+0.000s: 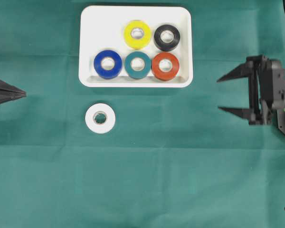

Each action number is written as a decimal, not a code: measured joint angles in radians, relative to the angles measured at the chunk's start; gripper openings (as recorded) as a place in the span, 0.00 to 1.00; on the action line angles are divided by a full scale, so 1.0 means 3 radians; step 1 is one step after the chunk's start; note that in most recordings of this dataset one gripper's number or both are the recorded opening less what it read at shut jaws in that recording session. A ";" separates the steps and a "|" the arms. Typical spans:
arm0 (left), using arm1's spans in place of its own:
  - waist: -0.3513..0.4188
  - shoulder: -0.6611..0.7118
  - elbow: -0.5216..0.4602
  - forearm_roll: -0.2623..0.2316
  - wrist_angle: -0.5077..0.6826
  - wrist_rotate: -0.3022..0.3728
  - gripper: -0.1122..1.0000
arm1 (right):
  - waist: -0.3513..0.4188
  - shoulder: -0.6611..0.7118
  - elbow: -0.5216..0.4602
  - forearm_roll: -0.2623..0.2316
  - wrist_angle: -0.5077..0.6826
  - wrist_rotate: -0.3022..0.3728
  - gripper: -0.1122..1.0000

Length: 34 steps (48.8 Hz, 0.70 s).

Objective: Put the tape into the white case with the right arm.
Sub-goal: 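Reach the right gripper down to the white roll and grasp it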

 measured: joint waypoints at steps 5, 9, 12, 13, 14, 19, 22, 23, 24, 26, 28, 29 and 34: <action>0.0000 0.0000 -0.0005 0.0000 0.0000 0.0000 0.10 | 0.0143 0.0000 0.0010 -0.0005 0.0026 0.0005 0.83; 0.0000 0.0000 0.0000 0.0000 0.0000 0.0000 0.10 | 0.0210 0.0000 0.0010 -0.0005 0.0056 0.0005 0.83; 0.0000 0.0000 0.0000 0.0000 0.0000 0.0000 0.10 | 0.0225 0.0000 0.0010 0.0000 0.0077 0.0005 0.83; 0.0000 0.0000 0.0000 0.0000 0.0005 0.0000 0.10 | 0.0230 0.0000 0.0010 -0.0005 0.0077 0.0005 0.83; 0.0000 0.0000 0.0000 0.0000 0.0000 0.0000 0.10 | 0.0230 0.0000 0.0010 -0.0005 0.0077 0.0005 0.83; 0.0000 0.0000 0.0000 0.0000 0.0000 0.0000 0.10 | 0.0230 0.0031 0.0000 0.0000 0.0082 0.0005 0.83; 0.0000 0.0000 0.0000 0.0000 0.0000 0.0000 0.10 | 0.0235 0.0087 -0.0031 0.0000 0.0077 0.0005 0.83; 0.0000 0.0000 0.0000 0.0000 0.0005 0.0000 0.10 | 0.0240 0.0107 -0.0046 -0.0005 0.0077 0.0005 0.83; 0.0000 0.0000 0.0000 0.0000 0.0000 0.0000 0.10 | 0.0245 0.0133 -0.0066 0.0000 0.0077 0.0005 0.83; 0.0000 0.0000 -0.0005 0.0000 0.0000 0.0000 0.10 | 0.0256 0.0210 -0.0123 0.0000 0.0077 0.0000 0.83; 0.0000 0.0000 -0.0005 0.0005 0.0000 0.0000 0.10 | 0.0261 0.0297 -0.0189 0.0000 0.0077 0.0000 0.83; 0.0000 0.0000 0.0000 0.0005 0.0005 0.0000 0.10 | 0.0271 0.0343 -0.0225 0.0000 0.0072 0.0000 0.83; 0.0000 0.0000 0.0000 0.0000 0.0000 0.0000 0.10 | 0.0286 0.0639 -0.0460 0.0000 0.0046 -0.0010 0.83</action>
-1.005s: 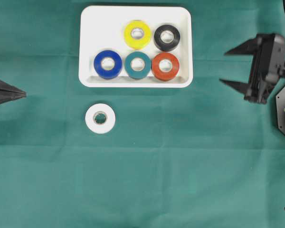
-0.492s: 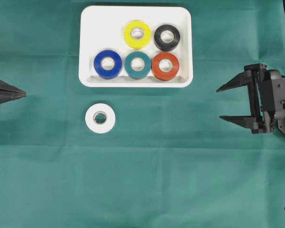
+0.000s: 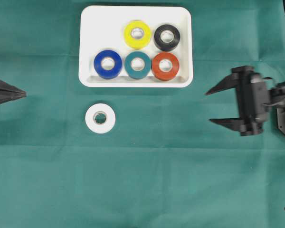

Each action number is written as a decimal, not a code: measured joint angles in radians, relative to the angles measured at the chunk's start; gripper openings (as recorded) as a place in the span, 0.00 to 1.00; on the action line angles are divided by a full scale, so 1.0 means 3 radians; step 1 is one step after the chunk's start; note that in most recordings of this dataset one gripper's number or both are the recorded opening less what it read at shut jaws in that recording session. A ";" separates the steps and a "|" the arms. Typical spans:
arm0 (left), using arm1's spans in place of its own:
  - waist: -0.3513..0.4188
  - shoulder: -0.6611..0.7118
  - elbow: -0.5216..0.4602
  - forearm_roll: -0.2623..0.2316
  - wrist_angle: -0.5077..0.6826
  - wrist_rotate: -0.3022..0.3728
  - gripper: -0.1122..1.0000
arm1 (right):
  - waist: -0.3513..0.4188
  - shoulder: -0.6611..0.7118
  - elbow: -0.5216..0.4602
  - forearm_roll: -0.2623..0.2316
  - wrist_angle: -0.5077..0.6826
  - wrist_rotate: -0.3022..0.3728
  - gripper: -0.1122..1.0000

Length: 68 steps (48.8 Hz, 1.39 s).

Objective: Put the tape into the white case with the right arm.
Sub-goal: 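Reach the right gripper down to the white roll and grasp it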

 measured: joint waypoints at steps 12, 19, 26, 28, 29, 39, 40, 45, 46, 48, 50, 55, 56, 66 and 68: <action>0.0000 0.0000 0.0000 0.0000 0.0000 0.0000 0.10 | 0.0056 0.0823 -0.0644 -0.0005 -0.0112 -0.0005 0.83; 0.0000 0.0000 0.0000 0.0000 0.0000 0.0000 0.10 | 0.0118 0.1289 -0.1069 -0.0005 -0.0128 -0.0010 0.83; 0.0000 0.0000 0.0000 0.0000 0.0000 0.0000 0.10 | 0.0174 0.1682 -0.1493 -0.0005 -0.0128 -0.0010 0.83; 0.0000 0.0000 0.0000 0.0000 0.0000 0.0000 0.10 | 0.0189 0.1779 -0.1600 -0.0005 -0.0128 -0.0010 0.83; 0.0000 0.0000 -0.0005 0.0005 0.0000 0.0000 0.10 | 0.0194 0.1820 -0.1657 -0.0005 -0.0128 -0.0010 0.83; 0.0000 0.0000 0.0000 0.0000 0.0000 0.0000 0.10 | 0.0245 0.2194 -0.2122 -0.0005 -0.0123 -0.0010 0.83; 0.0000 -0.0005 0.0000 0.0000 0.0000 0.0000 0.10 | 0.0251 0.2219 -0.2158 -0.0005 -0.0118 -0.0010 0.83; 0.0000 -0.0005 0.0000 0.0005 0.0000 0.0000 0.10 | 0.0276 0.2337 -0.2327 -0.0005 -0.0112 -0.0010 0.83; 0.0000 -0.0005 0.0000 0.0000 0.0005 0.0000 0.10 | 0.0286 0.2362 -0.2357 -0.0005 -0.0112 -0.0010 0.83; 0.0000 -0.0005 -0.0005 0.0000 0.0000 0.0000 0.10 | 0.0291 0.2403 -0.2413 0.0000 -0.0107 -0.0010 0.83; 0.0000 -0.0005 0.0000 0.0000 0.0005 0.0000 0.10 | 0.0302 0.2444 -0.2470 -0.0005 -0.0102 -0.0010 0.83; 0.0000 -0.0005 0.0000 0.0000 0.0000 0.0000 0.10 | 0.0327 0.2541 -0.2598 -0.0005 -0.0061 -0.0010 0.83; 0.0000 -0.0005 -0.0005 0.0000 0.0005 0.0000 0.10 | 0.0332 0.2562 -0.2623 -0.0005 -0.0051 -0.0010 0.83; 0.0000 -0.0005 -0.0005 0.0000 0.0000 0.0000 0.10 | 0.0337 0.2690 -0.2828 -0.0005 0.0051 -0.0010 0.83; 0.0005 -0.0005 0.0000 0.0005 0.0005 0.0000 0.10 | 0.0337 0.2710 -0.2858 -0.0005 0.0072 -0.0010 0.83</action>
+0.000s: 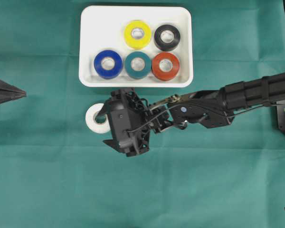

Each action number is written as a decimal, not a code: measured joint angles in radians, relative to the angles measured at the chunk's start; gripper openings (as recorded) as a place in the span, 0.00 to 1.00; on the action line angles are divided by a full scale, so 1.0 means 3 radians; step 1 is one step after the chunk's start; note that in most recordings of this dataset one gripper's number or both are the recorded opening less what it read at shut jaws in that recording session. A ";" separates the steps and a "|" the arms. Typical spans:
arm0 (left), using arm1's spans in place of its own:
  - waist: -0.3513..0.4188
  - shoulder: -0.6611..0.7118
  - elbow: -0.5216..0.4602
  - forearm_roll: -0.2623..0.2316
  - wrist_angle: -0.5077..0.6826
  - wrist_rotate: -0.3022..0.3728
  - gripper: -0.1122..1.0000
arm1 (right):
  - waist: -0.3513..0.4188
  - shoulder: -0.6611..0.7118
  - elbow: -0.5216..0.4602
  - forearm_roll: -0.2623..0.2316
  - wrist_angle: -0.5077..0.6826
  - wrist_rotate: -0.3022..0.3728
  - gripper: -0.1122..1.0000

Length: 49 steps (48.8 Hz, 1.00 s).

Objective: Put the tape into the white case with the right arm.
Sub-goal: 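Reach the right gripper down to the white roll and grasp it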

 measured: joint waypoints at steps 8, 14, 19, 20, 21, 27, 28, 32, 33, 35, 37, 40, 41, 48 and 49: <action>0.0000 0.0000 0.0000 -0.0005 -0.0005 0.0000 0.10 | 0.0000 0.0092 -0.0102 0.0000 0.0077 0.0000 0.83; -0.0005 0.0000 0.0000 -0.0005 -0.0005 0.0000 0.10 | 0.0000 0.0164 -0.0153 0.0000 0.0184 0.0010 0.83; -0.0005 0.0000 -0.0005 0.0000 -0.0005 0.0000 0.10 | 0.0000 0.0215 -0.0179 0.0000 0.0317 0.0015 0.83; -0.0005 0.0000 0.0000 -0.0005 -0.0005 0.0000 0.10 | 0.0005 0.0220 -0.0184 0.0000 0.0348 0.0015 0.83; -0.0005 0.0000 0.0000 -0.0005 -0.0005 0.0000 0.10 | 0.0005 0.0225 -0.0189 0.0000 0.0383 0.0015 0.83; -0.0005 0.0000 0.0000 0.0000 -0.0005 0.0000 0.10 | 0.0041 0.0251 -0.0235 0.0000 0.0614 0.0010 0.83; -0.0005 0.0000 0.0000 -0.0005 0.0000 0.0000 0.10 | 0.0046 0.0256 -0.0240 0.0000 0.0639 0.0010 0.83; -0.0005 0.0000 0.0000 -0.0005 0.0000 0.0000 0.10 | 0.0072 0.0266 -0.0271 0.0000 0.0726 0.0010 0.83; 0.0000 0.0000 0.0000 -0.0005 -0.0005 0.0000 0.10 | 0.0077 0.0266 -0.0281 0.0000 0.0747 0.0015 0.83; 0.0000 0.0000 0.0000 -0.0005 -0.0005 0.0000 0.10 | 0.0087 0.0286 -0.0291 0.0000 0.0762 0.0010 0.83; 0.0000 0.0000 0.0000 -0.0005 -0.0005 0.0000 0.10 | 0.0092 0.0302 -0.0302 0.0000 0.0772 0.0010 0.83; -0.0005 0.0000 0.0000 -0.0005 -0.0005 0.0000 0.10 | 0.0097 0.0317 -0.0327 0.0000 0.0777 0.0015 0.83; -0.0005 0.0000 0.0000 0.0000 -0.0005 0.0000 0.10 | 0.0097 0.0327 -0.0332 0.0000 0.0777 0.0015 0.83; 0.0000 0.0000 0.0000 -0.0005 -0.0005 0.0000 0.10 | 0.0097 0.0368 -0.0383 0.0000 0.0777 0.0015 0.83; -0.0005 0.0000 0.0000 -0.0005 0.0000 0.0000 0.10 | 0.0097 0.0373 -0.0394 0.0000 0.0782 0.0015 0.83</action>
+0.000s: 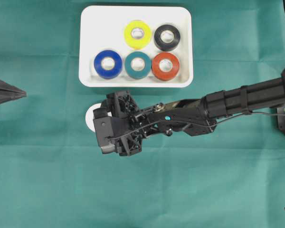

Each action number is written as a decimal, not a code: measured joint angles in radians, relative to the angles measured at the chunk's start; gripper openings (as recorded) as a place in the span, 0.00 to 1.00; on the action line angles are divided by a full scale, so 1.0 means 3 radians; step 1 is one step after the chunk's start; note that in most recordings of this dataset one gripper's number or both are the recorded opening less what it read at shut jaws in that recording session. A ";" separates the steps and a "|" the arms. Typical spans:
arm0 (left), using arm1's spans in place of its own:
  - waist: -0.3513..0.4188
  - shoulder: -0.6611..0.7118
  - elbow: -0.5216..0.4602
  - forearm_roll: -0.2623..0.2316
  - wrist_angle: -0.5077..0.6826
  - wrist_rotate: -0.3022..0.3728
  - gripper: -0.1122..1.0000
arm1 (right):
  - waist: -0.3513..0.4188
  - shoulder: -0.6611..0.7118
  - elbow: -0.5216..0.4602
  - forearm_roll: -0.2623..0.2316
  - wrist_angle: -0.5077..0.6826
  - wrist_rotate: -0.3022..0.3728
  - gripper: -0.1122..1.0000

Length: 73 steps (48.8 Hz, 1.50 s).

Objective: Put the tape into the white case with the right arm.
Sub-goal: 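Reach the right gripper down to the white roll and grasp it, then lift the white roll and lower it into the tray's upper left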

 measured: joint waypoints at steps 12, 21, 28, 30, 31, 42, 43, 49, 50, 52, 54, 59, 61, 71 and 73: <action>0.0000 0.0000 0.0000 0.0005 0.0000 0.0000 0.10 | 0.0000 0.0031 -0.0036 0.0000 0.0010 0.0005 0.82; 0.0000 0.0000 0.0000 0.0000 -0.0005 0.0000 0.10 | 0.0000 0.0036 -0.0056 0.0000 0.0015 0.0000 0.54; 0.0000 0.0000 -0.0005 0.0000 0.0000 0.0000 0.10 | 0.0036 0.0056 -0.0097 0.0000 0.0020 0.0000 0.20; 0.0000 0.0000 0.0000 0.0000 -0.0005 0.0000 0.10 | 0.0041 0.0061 -0.0102 0.0000 0.0020 0.0000 0.14; 0.0000 0.0000 0.0000 0.0005 0.0000 0.0000 0.10 | 0.0041 0.0061 -0.0102 0.0000 0.0020 0.0000 0.13; 0.0000 0.0000 0.0000 0.0000 -0.0005 0.0000 0.10 | 0.0041 0.0066 -0.0112 0.0000 0.0026 0.0000 0.12; 0.0000 0.0000 0.0000 0.0000 -0.0005 0.0000 0.10 | 0.0041 0.0066 -0.0112 0.0000 0.0026 0.0000 0.12; 0.0000 0.0000 -0.0005 0.0000 -0.0005 0.0000 0.10 | 0.0051 0.0066 -0.0112 0.0000 0.0026 0.0000 0.12; 0.0000 0.0000 0.0000 0.0000 -0.0005 0.0000 0.10 | 0.0051 0.0061 -0.0107 0.0000 0.0026 0.0000 0.12; 0.0000 0.0000 0.0000 0.0005 -0.0005 0.0000 0.10 | 0.0056 0.0061 -0.0112 0.0000 0.0026 0.0000 0.12; 0.0000 0.0000 0.0000 0.0005 -0.0005 0.0000 0.10 | 0.0056 0.0046 -0.0112 0.0000 0.0041 0.0000 0.12; 0.0000 0.0000 0.0000 0.0000 -0.0005 0.0000 0.10 | 0.0077 -0.0026 -0.0107 0.0000 0.0133 0.0000 0.12; 0.0000 0.0000 0.0000 0.0000 -0.0005 0.0000 0.10 | 0.0087 -0.0082 -0.0107 0.0000 0.0184 0.0000 0.12; 0.0000 0.0000 0.0000 0.0000 -0.0005 0.0000 0.10 | 0.0118 -0.0337 -0.0112 0.0000 0.0389 0.0000 0.12; 0.0000 0.0000 0.0000 0.0000 -0.0005 0.0000 0.10 | 0.0118 -0.0373 -0.0112 0.0000 0.0424 0.0000 0.12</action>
